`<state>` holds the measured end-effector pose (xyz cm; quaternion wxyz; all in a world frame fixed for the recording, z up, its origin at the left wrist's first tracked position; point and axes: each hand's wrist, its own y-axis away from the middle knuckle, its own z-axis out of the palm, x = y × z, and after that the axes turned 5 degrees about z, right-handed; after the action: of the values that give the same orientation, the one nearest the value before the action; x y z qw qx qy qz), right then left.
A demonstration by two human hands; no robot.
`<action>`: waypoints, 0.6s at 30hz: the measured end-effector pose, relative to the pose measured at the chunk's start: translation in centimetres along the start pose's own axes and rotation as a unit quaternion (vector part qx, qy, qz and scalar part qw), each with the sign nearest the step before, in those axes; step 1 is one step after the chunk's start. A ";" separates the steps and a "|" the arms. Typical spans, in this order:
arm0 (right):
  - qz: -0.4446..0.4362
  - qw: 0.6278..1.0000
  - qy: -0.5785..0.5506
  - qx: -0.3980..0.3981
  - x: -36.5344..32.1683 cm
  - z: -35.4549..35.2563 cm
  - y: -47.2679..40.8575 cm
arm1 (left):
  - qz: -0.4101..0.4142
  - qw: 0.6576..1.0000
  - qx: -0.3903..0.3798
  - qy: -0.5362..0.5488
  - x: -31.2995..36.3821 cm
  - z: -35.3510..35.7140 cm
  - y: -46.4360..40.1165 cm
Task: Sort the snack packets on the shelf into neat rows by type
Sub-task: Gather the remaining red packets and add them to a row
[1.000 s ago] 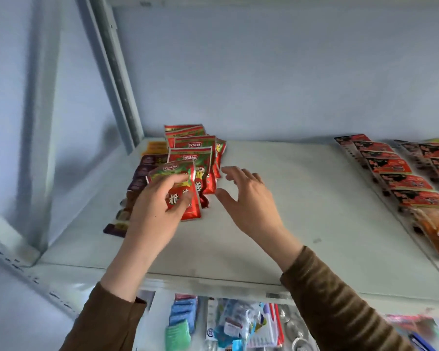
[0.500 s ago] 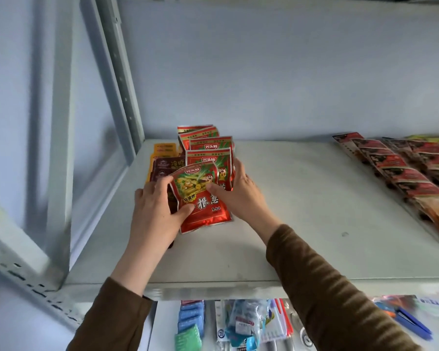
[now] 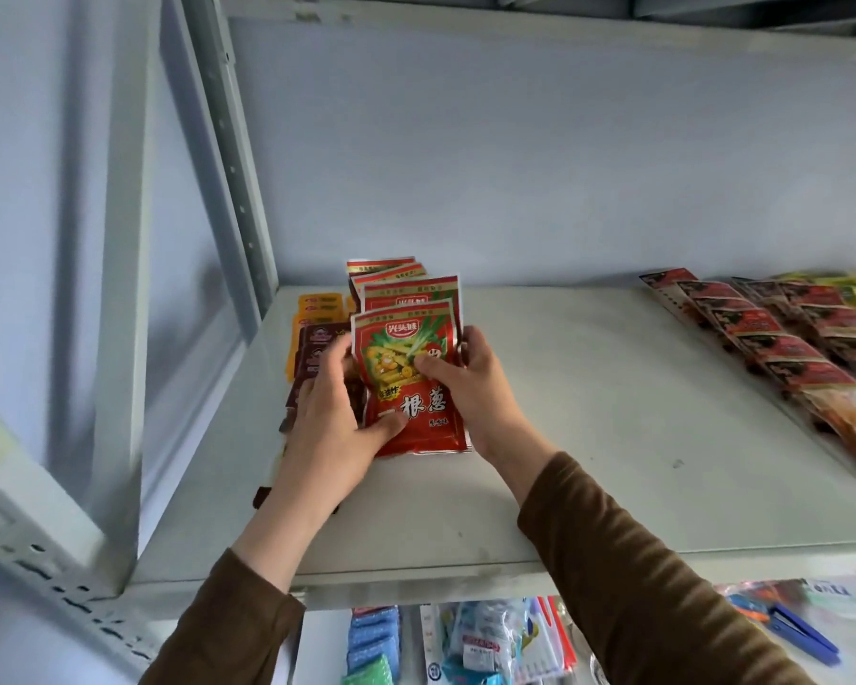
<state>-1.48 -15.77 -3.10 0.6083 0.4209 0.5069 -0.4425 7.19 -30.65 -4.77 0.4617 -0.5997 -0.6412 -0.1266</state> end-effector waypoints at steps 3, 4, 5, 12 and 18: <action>-0.037 0.989 -0.114 -0.083 -1.0 -0.5 0.4 | -0.068 0.959 0.009 0.274 1.3 -1.0 -0.7; -0.041 0.984 -0.135 -0.113 -1.2 -0.3 0.6 | -0.094 0.936 -0.003 0.339 1.5 -1.2 -1.1; -0.043 0.981 -0.137 -0.131 -1.3 0.0 0.7 | -0.117 0.918 -0.027 0.377 1.7 -1.3 -1.6; -0.103 0.994 0.040 0.025 -2.3 -0.8 -1.6 | -0.194 0.878 0.020 0.438 0.7 -1.4 -2.5; -0.057 0.902 0.407 0.131 -1.4 -3.1 -5.6 | -0.207 0.874 0.030 0.438 0.2 -1.1 -2.4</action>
<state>-7.77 -14.01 -2.44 0.2621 0.6106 0.6709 -0.3293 5.61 -31.93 -3.06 0.6760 -0.3224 -0.4865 -0.4499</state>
